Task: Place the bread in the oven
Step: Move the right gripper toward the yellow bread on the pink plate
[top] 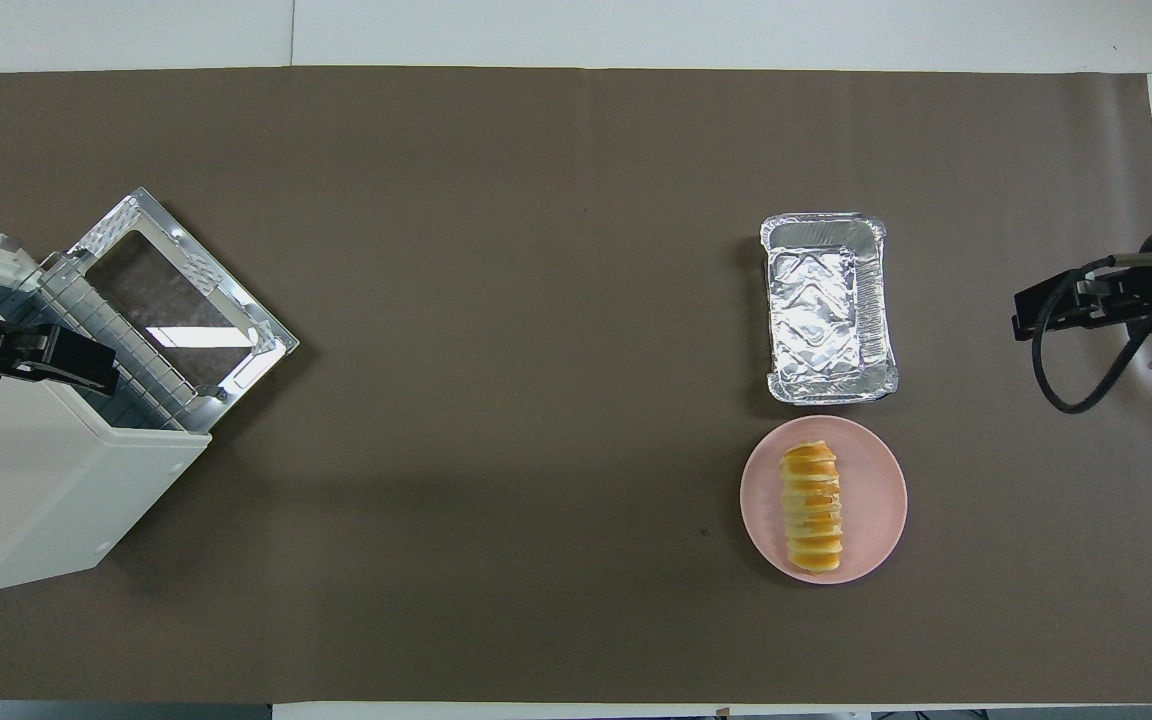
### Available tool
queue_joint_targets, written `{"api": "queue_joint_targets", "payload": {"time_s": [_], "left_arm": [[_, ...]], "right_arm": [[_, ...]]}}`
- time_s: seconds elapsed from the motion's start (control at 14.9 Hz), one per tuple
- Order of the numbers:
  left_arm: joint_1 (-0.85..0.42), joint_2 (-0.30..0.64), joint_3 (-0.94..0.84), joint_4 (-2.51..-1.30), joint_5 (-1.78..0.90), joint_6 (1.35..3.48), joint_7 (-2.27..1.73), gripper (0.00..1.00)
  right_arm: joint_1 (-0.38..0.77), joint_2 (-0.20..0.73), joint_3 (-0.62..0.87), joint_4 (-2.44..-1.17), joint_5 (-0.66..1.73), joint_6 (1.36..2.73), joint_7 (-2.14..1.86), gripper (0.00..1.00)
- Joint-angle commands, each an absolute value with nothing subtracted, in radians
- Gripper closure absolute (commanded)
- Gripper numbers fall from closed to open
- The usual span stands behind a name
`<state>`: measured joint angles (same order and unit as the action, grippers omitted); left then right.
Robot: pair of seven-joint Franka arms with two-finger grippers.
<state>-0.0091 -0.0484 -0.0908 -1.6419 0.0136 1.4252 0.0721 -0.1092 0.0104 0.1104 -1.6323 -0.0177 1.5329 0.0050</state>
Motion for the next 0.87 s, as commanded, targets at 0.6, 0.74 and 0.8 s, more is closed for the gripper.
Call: {"api": "queue_joint_targets", "payload": {"time_s": [0.6, 0.74, 0.8], "left_arm": [[-0.008, -0.064, -0.087, -1.652, 0.003, 1.439, 0.063, 0.0], [-0.008, -0.064, -0.087, -1.652, 0.002, 1.439, 0.063, 0.0], [-0.008, -0.064, -0.087, -1.652, 0.003, 1.439, 0.063, 0.0]], "right_arm": [[-0.097, -0.129, 0.132, -1.905, 0.041, 1.612, 0.023, 0.0], [-0.057, -0.191, 0.133, -2.052, 0.06, 1.704, 0.066, 0.0], [-0.017, -0.216, 0.133, -2.119, 0.061, 1.744, 0.099, 0.0]]}}
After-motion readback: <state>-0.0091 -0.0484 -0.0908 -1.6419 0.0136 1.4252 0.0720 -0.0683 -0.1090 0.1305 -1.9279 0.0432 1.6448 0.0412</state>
